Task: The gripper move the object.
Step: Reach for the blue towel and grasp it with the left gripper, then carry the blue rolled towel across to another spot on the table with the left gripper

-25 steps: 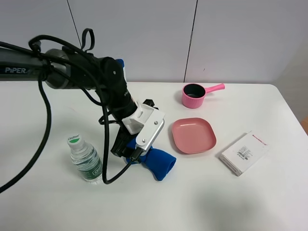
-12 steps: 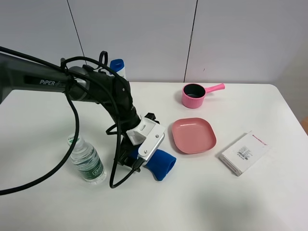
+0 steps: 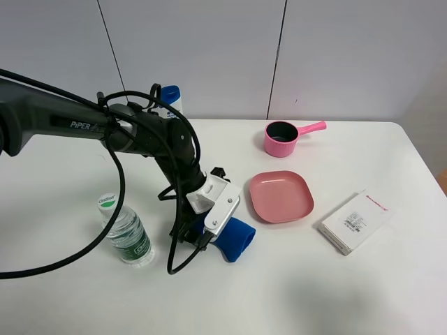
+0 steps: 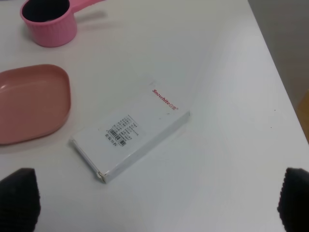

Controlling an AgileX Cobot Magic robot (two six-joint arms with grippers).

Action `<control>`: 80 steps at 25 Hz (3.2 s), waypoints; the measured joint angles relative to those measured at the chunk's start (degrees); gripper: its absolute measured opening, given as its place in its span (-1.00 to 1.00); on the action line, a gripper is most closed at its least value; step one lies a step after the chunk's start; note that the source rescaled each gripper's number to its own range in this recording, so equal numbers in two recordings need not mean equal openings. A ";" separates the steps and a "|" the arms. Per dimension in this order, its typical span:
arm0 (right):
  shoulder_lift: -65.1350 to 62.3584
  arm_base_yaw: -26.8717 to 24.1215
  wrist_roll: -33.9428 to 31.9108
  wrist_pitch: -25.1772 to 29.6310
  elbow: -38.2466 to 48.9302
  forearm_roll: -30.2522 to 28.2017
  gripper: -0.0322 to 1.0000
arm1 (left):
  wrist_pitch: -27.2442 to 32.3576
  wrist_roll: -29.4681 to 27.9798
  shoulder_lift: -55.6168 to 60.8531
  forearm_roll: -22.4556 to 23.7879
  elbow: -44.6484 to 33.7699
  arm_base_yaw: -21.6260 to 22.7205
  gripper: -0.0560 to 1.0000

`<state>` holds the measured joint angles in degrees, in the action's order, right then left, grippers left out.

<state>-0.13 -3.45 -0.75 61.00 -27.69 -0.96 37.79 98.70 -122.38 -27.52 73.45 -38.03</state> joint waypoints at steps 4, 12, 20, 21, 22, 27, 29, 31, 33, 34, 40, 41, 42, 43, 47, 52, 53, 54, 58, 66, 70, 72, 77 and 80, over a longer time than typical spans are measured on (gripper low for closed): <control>0.00 0.00 0.00 0.00 0.00 0.00 1.00 | 0.69 -3.75 0.00 0.00 0.00 0.00 -0.54; 0.00 0.00 0.00 0.00 0.00 0.00 1.00 | 1.20 -10.60 0.00 -0.02 0.04 0.00 -0.89; 0.00 0.00 0.00 0.00 0.00 0.00 1.00 | 1.25 -14.67 3.90 0.05 0.04 0.42 -0.89; 0.00 0.00 0.00 0.00 0.00 0.00 1.00 | 1.25 -15.81 5.12 0.05 0.04 0.70 -0.89; 0.00 0.00 0.00 0.00 0.00 0.00 1.00 | 1.25 -17.20 6.37 0.05 0.04 0.93 -0.89; 0.00 0.00 0.00 0.00 0.00 0.00 1.00 | -1.04 -26.10 12.51 0.28 0.04 3.72 -0.89; 0.00 0.00 0.00 0.00 0.00 0.00 1.00 | -2.35 -29.84 14.74 0.34 0.04 4.98 -0.89; 0.00 0.00 0.00 0.00 0.00 0.00 1.00 | -3.37 -33.74 16.75 0.46 0.04 6.30 -0.89; 0.00 0.00 0.00 0.00 0.00 0.00 1.00 | -3.81 -37.21 18.81 0.65 0.04 7.52 -0.89; 0.00 0.00 0.00 0.00 0.00 0.00 1.00 | -4.04 -39.31 19.84 0.72 0.04 8.22 -0.89; 0.00 0.00 0.00 0.00 0.00 0.00 1.00 | -4.46 -54.72 25.34 2.23 0.04 13.17 -0.89; 0.00 0.00 0.00 0.00 0.00 0.00 1.00 | -4.41 -57.51 26.17 2.85 0.04 14.24 -0.89; 0.00 0.00 0.00 0.00 0.00 0.00 1.00 | -4.41 -60.25 26.75 3.47 0.04 15.45 -0.89; 0.00 0.00 0.00 0.00 0.00 0.00 1.00 | -4.35 -62.46 27.36 4.25 0.04 16.67 -0.89; 0.00 0.00 0.00 0.00 0.00 0.00 1.00 | -4.19 -72.87 28.79 8.78 0.04 21.88 -0.89; 0.00 0.00 0.00 0.00 0.00 0.00 1.00 | -3.15 -82.28 28.92 14.07 0.04 29.02 -0.89; 0.00 0.00 0.00 0.00 0.00 0.00 1.00 | -3.06 -83.18 28.92 14.75 0.04 30.18 -0.89; 0.00 0.00 0.00 0.00 0.00 0.00 1.00 | -3.12 -83.77 28.92 15.15 0.04 31.06 -0.89; 0.00 0.00 0.00 0.00 0.00 0.00 1.00 | -4.69 -84.52 28.52 15.47 0.04 34.10 -0.89; 0.00 0.00 0.00 0.00 0.00 0.00 1.00 | -8.07 -84.70 20.25 15.30 0.04 36.24 -0.89; 0.00 0.00 0.00 0.00 0.00 0.00 1.00 | -11.49 -84.70 16.17 15.13 0.04 36.24 -0.89; 0.00 0.00 0.00 0.00 0.00 0.00 1.00 | -12.91 -84.70 14.33 15.24 0.04 36.24 -0.89; 0.00 0.00 0.00 0.00 0.00 0.00 1.00 | -14.00 -84.70 9.32 16.14 0.04 36.24 -0.89; 0.00 0.00 0.00 0.00 0.00 0.00 1.00 | -14.00 -84.70 6.92 16.26 0.04 36.24 -0.89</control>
<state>-0.13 -3.45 -0.75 61.00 -27.69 -0.96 23.79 14.00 -115.46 -11.25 73.49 -1.79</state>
